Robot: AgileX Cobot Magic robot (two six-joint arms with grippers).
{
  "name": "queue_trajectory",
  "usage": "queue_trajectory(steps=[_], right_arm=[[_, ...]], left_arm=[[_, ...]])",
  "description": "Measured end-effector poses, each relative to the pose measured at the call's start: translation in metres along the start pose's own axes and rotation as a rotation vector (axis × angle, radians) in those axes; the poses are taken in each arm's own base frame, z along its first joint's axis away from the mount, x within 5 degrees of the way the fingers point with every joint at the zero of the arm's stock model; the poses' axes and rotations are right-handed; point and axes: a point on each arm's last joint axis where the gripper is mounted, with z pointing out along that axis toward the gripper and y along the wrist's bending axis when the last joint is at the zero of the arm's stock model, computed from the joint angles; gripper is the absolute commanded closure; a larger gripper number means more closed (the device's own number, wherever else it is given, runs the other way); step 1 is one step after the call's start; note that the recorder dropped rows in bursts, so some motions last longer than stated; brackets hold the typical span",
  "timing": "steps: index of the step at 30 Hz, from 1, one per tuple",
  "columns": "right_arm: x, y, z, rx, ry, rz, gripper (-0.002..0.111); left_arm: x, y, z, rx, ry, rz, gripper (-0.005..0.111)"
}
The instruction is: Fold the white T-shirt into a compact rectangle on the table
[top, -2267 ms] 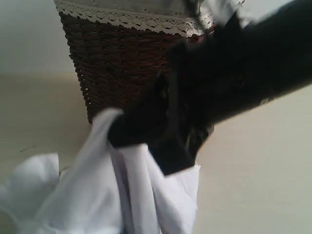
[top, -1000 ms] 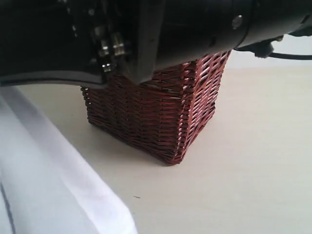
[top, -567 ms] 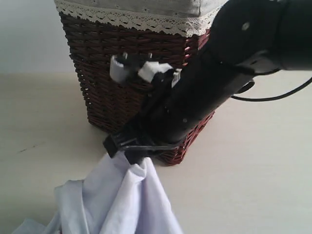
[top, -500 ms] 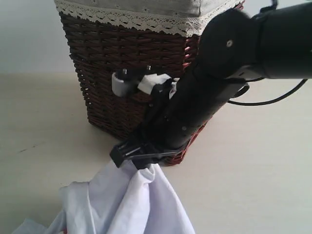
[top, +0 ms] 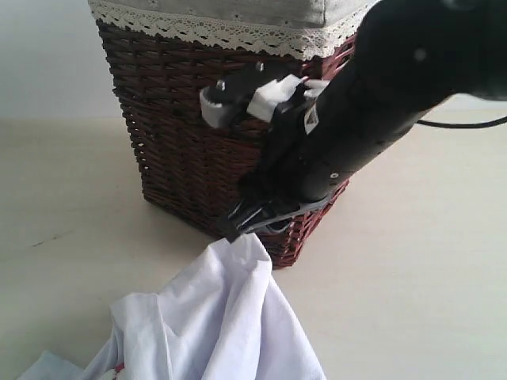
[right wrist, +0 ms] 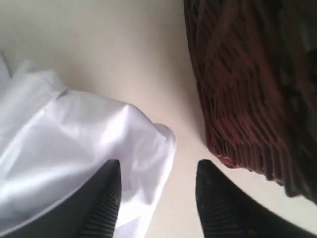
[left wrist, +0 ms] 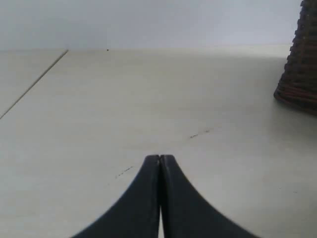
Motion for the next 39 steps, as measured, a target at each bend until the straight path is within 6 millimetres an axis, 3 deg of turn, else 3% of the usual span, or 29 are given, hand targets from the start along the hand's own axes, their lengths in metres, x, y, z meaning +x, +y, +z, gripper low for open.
queue_trajectory(steps=[1, 4, 6, 10, 12, 16, 22, 27, 30, 32, 39], right_arm=[[-0.002, 0.004, -0.018, -0.027, -0.055, 0.016, 0.069], [-0.003, 0.009, -0.041, -0.055, -0.124, -0.009, 0.108], [0.002, 0.007, -0.037, -0.030, -0.104, -0.034, 0.108], [0.020, -0.017, -0.005, 0.165, -0.123, -0.047, 0.108], [0.016, -0.036, 0.006, 0.252, -0.179, 0.004, 0.108], [0.002, -0.053, 0.023, 0.275, -0.258, 0.067, 0.108], [-0.035, -0.100, 0.043, 0.315, -0.342, 0.231, 0.108], [-0.040, -0.130, 0.042, 0.367, -0.341, 0.309, 0.108], [-0.041, -0.160, 0.030, 0.451, -0.333, 0.414, 0.108], [-0.039, -0.170, 0.027, 0.486, -0.322, 0.480, 0.108], [-0.044, -0.161, 0.032, 0.465, -0.323, 0.454, 0.108]], left_arm=[[0.000, 0.000, 0.000, 0.000, 0.000, 0.000, 0.107], [0.000, 0.000, 0.000, 0.000, 0.000, 0.000, 0.107], [0.000, 0.000, 0.000, 0.000, 0.000, 0.000, 0.107], [0.000, 0.000, 0.000, 0.000, 0.000, 0.000, 0.107], [0.000, 0.000, 0.000, 0.000, 0.000, 0.000, 0.107], [0.000, 0.000, 0.000, 0.000, 0.000, 0.000, 0.107], [0.000, 0.000, 0.000, 0.000, 0.000, 0.000, 0.107], [0.000, 0.000, 0.000, 0.000, 0.000, 0.000, 0.107], [0.000, 0.000, 0.000, 0.000, 0.000, 0.000, 0.107], [0.000, 0.000, 0.000, 0.000, 0.000, 0.000, 0.107], [0.000, 0.000, 0.000, -0.001, 0.000, 0.002, 0.107]])
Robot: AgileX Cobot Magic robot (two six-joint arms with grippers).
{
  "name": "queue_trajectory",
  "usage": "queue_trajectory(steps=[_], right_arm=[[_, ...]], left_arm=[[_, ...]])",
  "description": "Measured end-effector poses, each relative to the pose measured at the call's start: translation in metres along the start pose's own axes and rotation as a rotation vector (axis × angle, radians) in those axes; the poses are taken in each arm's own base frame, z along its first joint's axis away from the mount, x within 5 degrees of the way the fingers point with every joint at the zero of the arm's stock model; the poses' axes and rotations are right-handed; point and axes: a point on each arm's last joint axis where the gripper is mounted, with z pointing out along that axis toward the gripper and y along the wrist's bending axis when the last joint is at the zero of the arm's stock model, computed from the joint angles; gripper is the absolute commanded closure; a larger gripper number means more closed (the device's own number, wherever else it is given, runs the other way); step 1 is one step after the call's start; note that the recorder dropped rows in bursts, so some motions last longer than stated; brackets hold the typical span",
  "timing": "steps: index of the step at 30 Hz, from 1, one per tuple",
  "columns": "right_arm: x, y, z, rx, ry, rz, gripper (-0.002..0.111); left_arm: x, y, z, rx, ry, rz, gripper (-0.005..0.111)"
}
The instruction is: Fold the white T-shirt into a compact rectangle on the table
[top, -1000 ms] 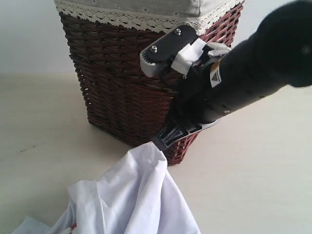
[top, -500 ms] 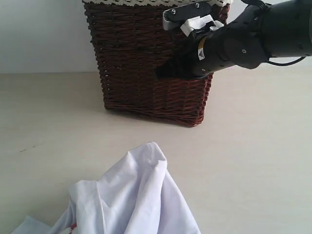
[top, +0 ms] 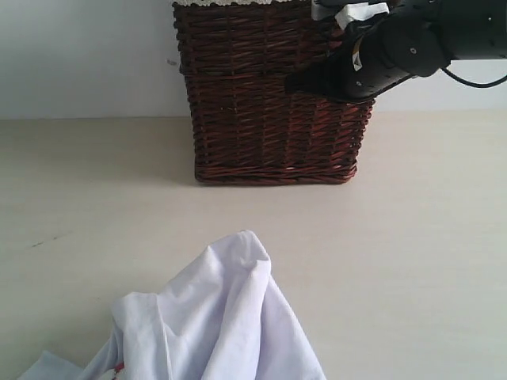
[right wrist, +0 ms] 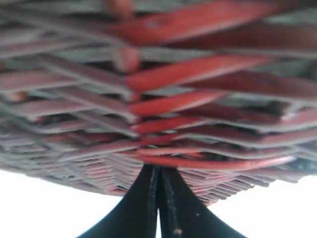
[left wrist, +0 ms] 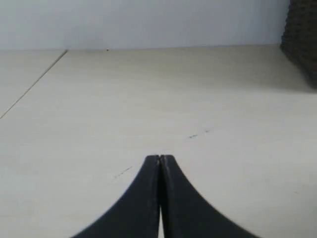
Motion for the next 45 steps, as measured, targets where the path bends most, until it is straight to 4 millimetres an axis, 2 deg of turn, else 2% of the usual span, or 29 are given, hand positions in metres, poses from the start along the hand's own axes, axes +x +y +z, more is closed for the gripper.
queue_trajectory(steps=[3, 8, 11, 15, 17, 21, 25, 28, 32, 37, 39, 42, 45], right_arm=[[-0.001, 0.017, -0.008, -0.052, -0.036, -0.088, 0.108], [0.003, 0.050, -0.034, -0.190, -0.146, -0.166, 0.108], [0.009, 0.059, -0.036, -0.256, -0.195, -0.174, 0.108], [0.015, 0.065, -0.018, -0.297, -0.196, -0.132, 0.108], [0.016, 0.066, 0.001, -0.290, -0.175, -0.104, 0.108], [0.007, 0.065, 0.031, -0.215, -0.096, -0.077, 0.108], [-0.006, 0.070, 0.031, -0.153, -0.017, -0.060, 0.108], [-0.007, 0.071, 0.028, -0.149, 0.017, -0.075, 0.108], [-0.009, 0.075, 0.006, -0.233, 0.019, -0.214, 0.108], [-0.001, 0.092, -0.049, -0.426, -0.008, -0.304, 0.108], [0.003, 0.094, -0.071, -0.493, 0.003, -0.348, 0.107], [0.012, 0.097, -0.100, -0.594, 0.084, -0.423, 0.099], [0.027, 0.108, -0.116, -0.696, 0.216, -0.483, 0.086]], left_arm=[[0.000, 0.000, 0.000, 0.000, 0.000, 0.000, 0.107], [0.000, 0.000, 0.000, 0.000, 0.000, 0.000, 0.107], [0.000, 0.000, 0.000, 0.000, 0.000, 0.000, 0.107], [0.000, 0.000, 0.000, 0.000, 0.000, 0.000, 0.107], [0.000, 0.000, 0.000, 0.000, 0.000, 0.000, 0.107], [0.000, 0.000, 0.000, 0.000, 0.000, 0.000, 0.107], [0.000, 0.000, 0.000, 0.000, 0.000, 0.001, 0.107], [0.000, 0.000, 0.000, -0.001, 0.000, 0.002, 0.107], [0.000, 0.000, 0.000, -0.001, 0.000, 0.002, 0.107], [0.000, 0.000, 0.000, -0.001, 0.000, 0.002, 0.107], [0.000, 0.000, 0.000, -0.001, 0.000, 0.002, 0.107], [0.000, 0.000, 0.000, -0.001, 0.000, 0.002, 0.107], [0.000, 0.000, 0.000, -0.001, 0.000, 0.002, 0.107]])
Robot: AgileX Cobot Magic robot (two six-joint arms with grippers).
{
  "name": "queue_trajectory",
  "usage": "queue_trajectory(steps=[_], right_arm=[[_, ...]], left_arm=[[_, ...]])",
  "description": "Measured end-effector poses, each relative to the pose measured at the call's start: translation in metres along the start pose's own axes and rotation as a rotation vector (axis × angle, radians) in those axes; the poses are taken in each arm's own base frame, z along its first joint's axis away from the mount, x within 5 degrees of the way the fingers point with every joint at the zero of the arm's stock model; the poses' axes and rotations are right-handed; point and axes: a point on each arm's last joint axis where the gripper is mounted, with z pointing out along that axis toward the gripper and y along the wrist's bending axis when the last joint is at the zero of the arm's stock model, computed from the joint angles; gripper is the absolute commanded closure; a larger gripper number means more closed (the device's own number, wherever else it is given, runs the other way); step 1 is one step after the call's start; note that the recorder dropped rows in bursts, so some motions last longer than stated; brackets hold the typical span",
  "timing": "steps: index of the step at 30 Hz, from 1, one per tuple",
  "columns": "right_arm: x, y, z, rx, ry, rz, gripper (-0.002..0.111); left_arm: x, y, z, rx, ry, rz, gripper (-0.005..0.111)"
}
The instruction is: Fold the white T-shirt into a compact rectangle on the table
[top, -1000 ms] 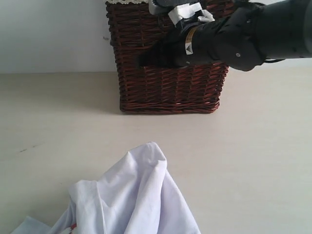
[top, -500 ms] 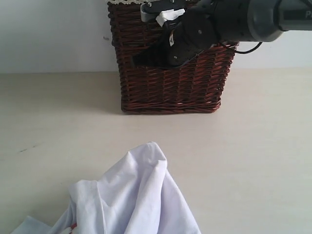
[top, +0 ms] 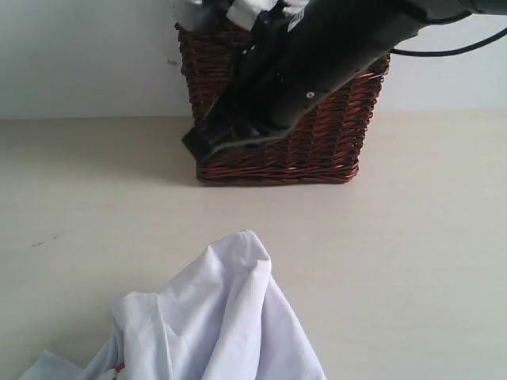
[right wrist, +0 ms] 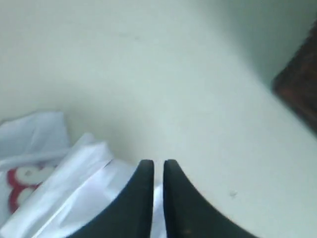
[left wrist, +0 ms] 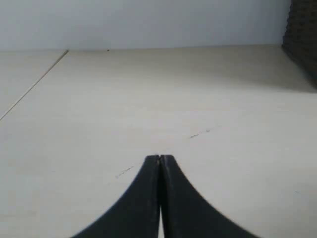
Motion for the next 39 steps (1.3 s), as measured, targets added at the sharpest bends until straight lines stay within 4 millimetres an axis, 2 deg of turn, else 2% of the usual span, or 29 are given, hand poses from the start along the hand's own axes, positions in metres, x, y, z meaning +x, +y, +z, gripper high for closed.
queue_trajectory(steps=[4, 8, 10, 12, 14, 17, 20, 22, 25, 27, 28, 34, 39], right_arm=[[0.014, 0.045, 0.014, -0.179, 0.154, -0.064, 0.079], [0.029, 0.101, 0.042, -0.315, 0.275, -0.179, 0.067], [0.037, 0.118, 0.057, -0.311, 0.331, -0.214, 0.062], [0.045, 0.126, 0.072, -0.240, 0.389, -0.229, 0.060], [0.051, 0.125, 0.084, -0.132, 0.437, -0.228, 0.060], [0.057, 0.114, 0.100, 0.027, 0.478, -0.190, 0.060], [0.059, 0.109, 0.109, 0.081, 0.472, -0.164, 0.060], [0.058, 0.110, 0.114, 0.078, 0.444, -0.148, 0.064], [0.057, 0.112, 0.120, 0.077, 0.414, -0.129, 0.087], [0.058, 0.110, 0.122, 0.091, 0.418, -0.138, 0.109], [0.059, 0.109, 0.123, 0.101, 0.428, -0.149, 0.108], [0.055, 0.101, 0.113, 0.198, 0.499, -0.254, 0.108], [0.029, 0.097, 0.083, 0.300, 0.463, -0.331, 0.108]], left_arm=[[0.000, 0.000, 0.000, 0.000, 0.000, 0.000, 0.107], [0.000, 0.000, 0.000, 0.000, 0.000, 0.000, 0.107], [0.000, 0.000, 0.000, 0.000, 0.000, 0.000, 0.107], [0.000, 0.000, 0.000, 0.000, 0.000, 0.000, 0.107], [0.000, 0.000, 0.000, 0.000, 0.000, 0.000, 0.107], [0.000, 0.000, 0.000, 0.000, 0.000, 0.000, 0.107], [0.000, 0.000, 0.000, 0.000, 0.000, 0.000, 0.107], [0.000, 0.000, 0.000, 0.000, 0.000, 0.000, 0.107], [0.000, 0.000, 0.000, 0.000, 0.000, 0.000, 0.107], [0.000, 0.000, 0.000, 0.000, 0.000, 0.000, 0.107], [0.000, 0.000, 0.000, 0.000, 0.000, 0.000, 0.107], [0.000, 0.000, 0.000, 0.000, 0.000, 0.000, 0.107], [0.000, 0.000, 0.000, 0.000, 0.000, 0.000, 0.107]])
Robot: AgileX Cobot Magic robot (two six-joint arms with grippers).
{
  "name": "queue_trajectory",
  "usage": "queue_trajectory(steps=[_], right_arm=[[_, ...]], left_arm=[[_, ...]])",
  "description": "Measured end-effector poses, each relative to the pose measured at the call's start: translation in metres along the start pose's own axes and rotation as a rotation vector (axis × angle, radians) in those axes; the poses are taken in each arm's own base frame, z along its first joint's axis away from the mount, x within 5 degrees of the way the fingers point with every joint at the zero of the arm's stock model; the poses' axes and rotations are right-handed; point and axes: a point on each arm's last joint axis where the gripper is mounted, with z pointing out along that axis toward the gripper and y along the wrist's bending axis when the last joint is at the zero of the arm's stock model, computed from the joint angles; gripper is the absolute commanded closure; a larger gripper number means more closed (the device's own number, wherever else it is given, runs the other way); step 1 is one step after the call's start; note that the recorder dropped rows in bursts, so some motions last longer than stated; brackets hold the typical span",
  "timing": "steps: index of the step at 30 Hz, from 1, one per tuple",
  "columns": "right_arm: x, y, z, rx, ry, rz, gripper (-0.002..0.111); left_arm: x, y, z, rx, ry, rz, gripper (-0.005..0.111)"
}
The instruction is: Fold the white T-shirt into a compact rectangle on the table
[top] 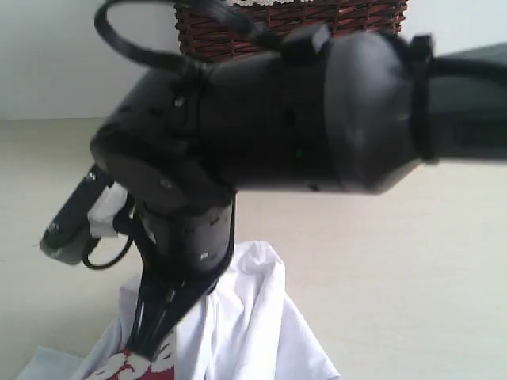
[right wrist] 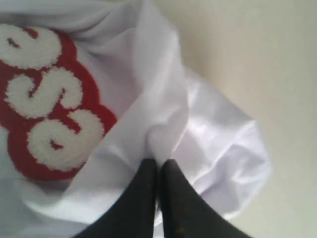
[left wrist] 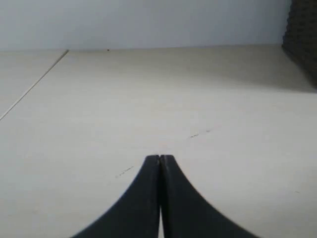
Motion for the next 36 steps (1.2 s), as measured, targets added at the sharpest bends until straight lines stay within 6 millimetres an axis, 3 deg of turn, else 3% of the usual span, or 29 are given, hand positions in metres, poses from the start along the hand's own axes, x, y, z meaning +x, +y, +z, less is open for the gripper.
queue_trajectory(steps=[5, 9, 14, 24, 30, 36], right_arm=[[-0.006, -0.029, -0.048, 0.206, -0.060, -0.053, 0.108], [-0.003, -0.051, -0.064, 0.435, -0.001, -0.146, 0.108], [-0.008, -0.063, -0.061, 0.612, 0.052, -0.245, 0.106], [-0.027, -0.070, -0.024, 0.846, 0.119, -0.336, 0.063], [-0.029, -0.070, -0.025, 0.879, -0.015, -0.077, 0.067], [-0.018, -0.056, -0.039, 0.629, -0.063, 0.112, 0.067]], left_arm=[[0.000, 0.000, 0.000, 0.000, 0.000, 0.000, 0.107], [0.000, 0.000, 0.000, 0.000, 0.000, 0.000, 0.107], [0.000, 0.000, 0.000, 0.000, 0.000, 0.000, 0.107], [0.000, 0.000, 0.000, 0.000, 0.000, 0.000, 0.107], [0.000, 0.000, 0.000, 0.000, 0.000, 0.000, 0.107], [0.000, 0.000, 0.000, 0.000, 0.000, 0.000, 0.107]])
